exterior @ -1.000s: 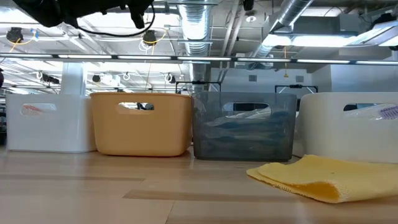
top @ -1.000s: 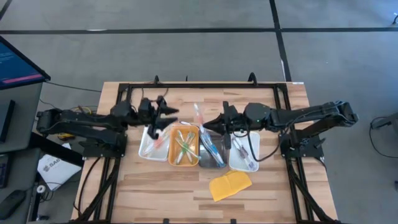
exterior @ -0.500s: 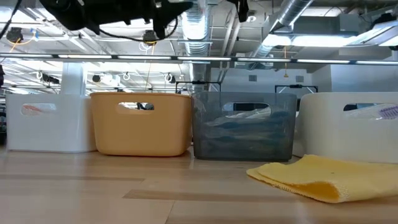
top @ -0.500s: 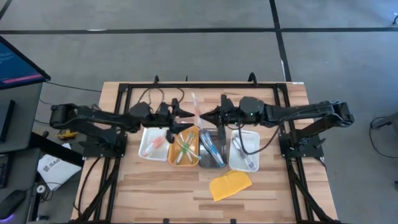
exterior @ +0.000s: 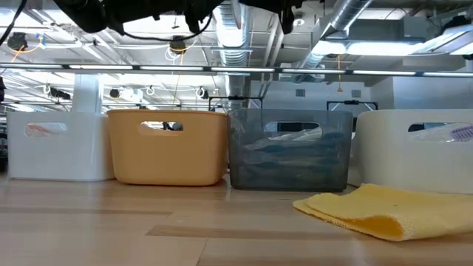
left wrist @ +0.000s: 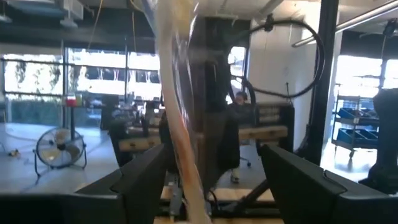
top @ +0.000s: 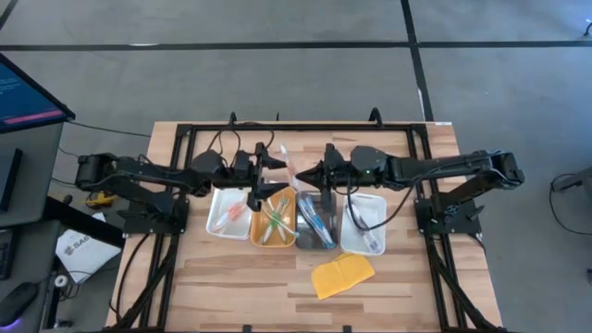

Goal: Pick & Place Toothbrushes
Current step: Put the orange toothbrush into the left white bin

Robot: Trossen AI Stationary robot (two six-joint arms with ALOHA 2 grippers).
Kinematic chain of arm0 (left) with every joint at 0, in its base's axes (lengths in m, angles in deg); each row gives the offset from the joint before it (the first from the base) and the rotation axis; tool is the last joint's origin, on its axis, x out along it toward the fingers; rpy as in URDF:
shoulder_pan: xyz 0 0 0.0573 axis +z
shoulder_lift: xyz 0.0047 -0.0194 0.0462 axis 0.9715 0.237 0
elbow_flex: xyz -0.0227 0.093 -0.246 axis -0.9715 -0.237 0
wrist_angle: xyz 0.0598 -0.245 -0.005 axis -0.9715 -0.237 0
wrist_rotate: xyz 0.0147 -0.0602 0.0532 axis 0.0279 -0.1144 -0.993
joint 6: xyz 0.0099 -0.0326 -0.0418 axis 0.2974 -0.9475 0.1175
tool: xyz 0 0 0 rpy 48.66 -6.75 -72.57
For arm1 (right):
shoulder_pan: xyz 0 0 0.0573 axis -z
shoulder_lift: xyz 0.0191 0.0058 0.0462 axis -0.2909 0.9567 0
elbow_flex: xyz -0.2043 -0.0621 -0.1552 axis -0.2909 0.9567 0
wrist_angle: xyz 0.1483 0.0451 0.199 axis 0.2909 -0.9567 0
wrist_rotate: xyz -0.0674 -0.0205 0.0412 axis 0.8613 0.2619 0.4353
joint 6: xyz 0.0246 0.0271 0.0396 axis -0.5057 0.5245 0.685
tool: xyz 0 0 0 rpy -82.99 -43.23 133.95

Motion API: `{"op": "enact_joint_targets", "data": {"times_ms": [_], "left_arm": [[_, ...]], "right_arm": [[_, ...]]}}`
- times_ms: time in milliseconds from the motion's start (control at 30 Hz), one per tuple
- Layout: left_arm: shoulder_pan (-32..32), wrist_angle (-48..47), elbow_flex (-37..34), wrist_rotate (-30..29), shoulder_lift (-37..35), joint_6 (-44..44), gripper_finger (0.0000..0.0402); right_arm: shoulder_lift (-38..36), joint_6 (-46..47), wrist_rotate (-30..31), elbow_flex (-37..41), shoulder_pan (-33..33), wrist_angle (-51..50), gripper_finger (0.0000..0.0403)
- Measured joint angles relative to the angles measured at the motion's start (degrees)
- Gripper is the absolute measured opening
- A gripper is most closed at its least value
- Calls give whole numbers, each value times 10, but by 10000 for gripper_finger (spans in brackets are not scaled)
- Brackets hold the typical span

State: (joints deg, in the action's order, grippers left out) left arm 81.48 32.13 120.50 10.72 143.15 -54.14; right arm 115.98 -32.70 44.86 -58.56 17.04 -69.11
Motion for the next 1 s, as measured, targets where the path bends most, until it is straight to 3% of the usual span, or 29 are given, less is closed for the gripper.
{"op": "enact_joint_targets", "data": {"times_ms": [367, 700, 1000], "left_arm": [[5, -10, 9, -46, 0, 32, 255], [21, -13, 9, -47, 0, 28, 248], [21, -11, 9, -46, 0, 26, 245]], "right_arm": [[0, 2, -1, 0, -1, 4, 0], [1, -1, -1, 0, -1, 4, 0], [49, -11, 0, 0, 2, 78, 0]]}}
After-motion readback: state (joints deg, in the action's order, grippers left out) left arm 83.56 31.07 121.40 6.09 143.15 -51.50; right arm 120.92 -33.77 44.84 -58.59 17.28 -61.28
